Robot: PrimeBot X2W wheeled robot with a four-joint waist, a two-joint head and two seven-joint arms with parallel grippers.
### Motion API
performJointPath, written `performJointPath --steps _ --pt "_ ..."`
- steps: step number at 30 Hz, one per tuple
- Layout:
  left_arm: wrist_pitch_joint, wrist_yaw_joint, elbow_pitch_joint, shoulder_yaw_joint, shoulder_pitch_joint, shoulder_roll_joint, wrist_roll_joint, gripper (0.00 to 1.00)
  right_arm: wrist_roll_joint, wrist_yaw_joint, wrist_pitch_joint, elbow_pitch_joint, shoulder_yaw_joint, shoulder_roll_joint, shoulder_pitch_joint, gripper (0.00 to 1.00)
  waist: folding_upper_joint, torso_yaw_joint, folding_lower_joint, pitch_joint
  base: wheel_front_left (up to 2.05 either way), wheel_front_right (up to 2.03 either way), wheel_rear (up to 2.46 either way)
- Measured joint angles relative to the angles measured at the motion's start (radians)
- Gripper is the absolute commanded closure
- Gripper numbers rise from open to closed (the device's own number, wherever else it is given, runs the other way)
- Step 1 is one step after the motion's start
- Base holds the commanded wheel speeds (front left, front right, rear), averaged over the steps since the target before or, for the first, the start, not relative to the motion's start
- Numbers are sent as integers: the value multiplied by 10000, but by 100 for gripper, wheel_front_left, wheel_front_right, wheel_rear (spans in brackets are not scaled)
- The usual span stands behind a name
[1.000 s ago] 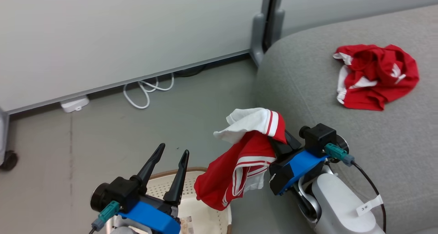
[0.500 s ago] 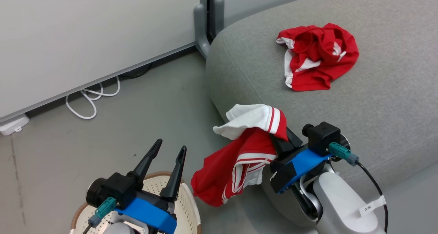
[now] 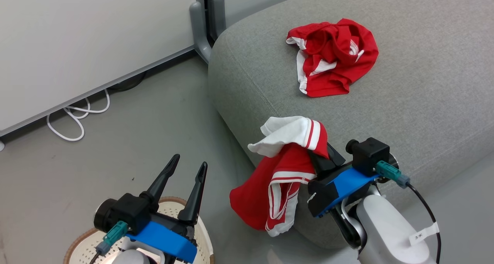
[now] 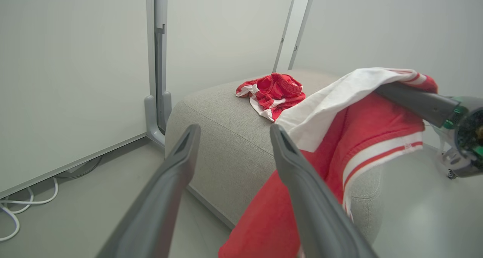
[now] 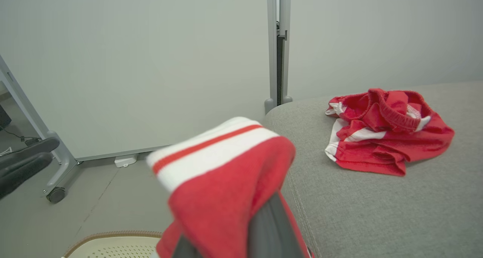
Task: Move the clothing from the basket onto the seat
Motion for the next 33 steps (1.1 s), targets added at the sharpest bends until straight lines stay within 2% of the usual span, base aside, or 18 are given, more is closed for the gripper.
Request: performJointPath --steps 13,19,23,28,33 --pt "0 0 -46 -46 -102 10 4 0 -278 0 2 -174 -738 4 -95 100 0 329 0 179 0 0 0" --pt "0 0 -217 -52 -310 125 73 0 -395 0 -2 -623 -1954 -2 -955 100 0 480 0 597 0 0 0" --pt "0 0 -424 -81 -549 257 178 0 -940 0 61 -734 -2913 2 -1923 100 0 601 0 1015 0 0 0" --pt "0 0 -744 -211 -1010 508 284 0 -1724 0 677 -1198 -4433 -19 -3329 100 0 796 2 1750 0 0 0" --pt "-8 0 -1175 -297 -1489 844 412 0 -1937 2 1430 -1864 -5513 -585 -4746 100 -1 946 2 2654 0 0 0"
